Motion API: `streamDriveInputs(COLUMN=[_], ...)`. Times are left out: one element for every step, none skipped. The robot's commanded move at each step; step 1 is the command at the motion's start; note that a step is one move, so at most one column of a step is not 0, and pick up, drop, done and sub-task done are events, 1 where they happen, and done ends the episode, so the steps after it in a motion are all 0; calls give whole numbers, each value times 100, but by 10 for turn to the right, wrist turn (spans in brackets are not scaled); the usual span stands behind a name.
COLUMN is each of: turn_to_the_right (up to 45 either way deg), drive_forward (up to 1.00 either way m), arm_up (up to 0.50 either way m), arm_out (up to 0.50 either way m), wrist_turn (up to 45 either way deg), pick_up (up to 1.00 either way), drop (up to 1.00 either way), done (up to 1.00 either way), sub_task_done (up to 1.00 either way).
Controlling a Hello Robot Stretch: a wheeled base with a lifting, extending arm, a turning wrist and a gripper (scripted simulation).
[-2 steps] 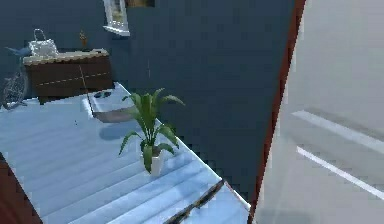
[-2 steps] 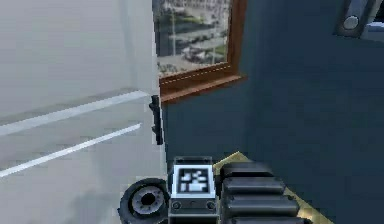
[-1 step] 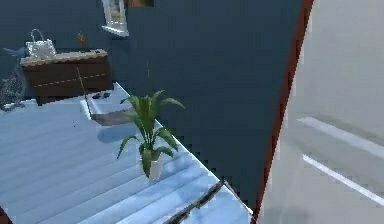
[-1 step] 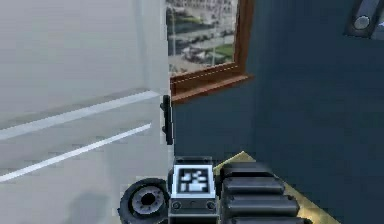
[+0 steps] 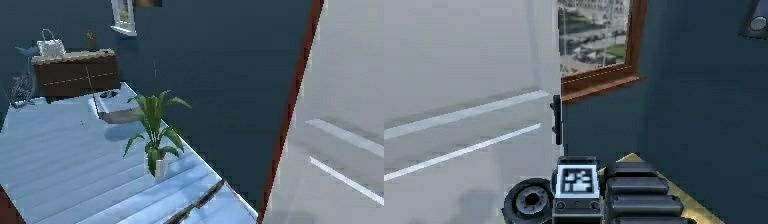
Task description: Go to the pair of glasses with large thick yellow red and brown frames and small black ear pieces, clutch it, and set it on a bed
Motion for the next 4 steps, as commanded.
streamDriveInputs(turn_to_the_right=[450,450,450,90], drive_forward=[0,0,0,0], arm_up=[0,0,0,0], arm_out=[0,0,0,0], wrist_turn=[0,0,0,0], pick_up=[0,0,0,0], drop=[0,0,0,0], done=[0,0,0,0], sub_task_done=[0,0,0,0])
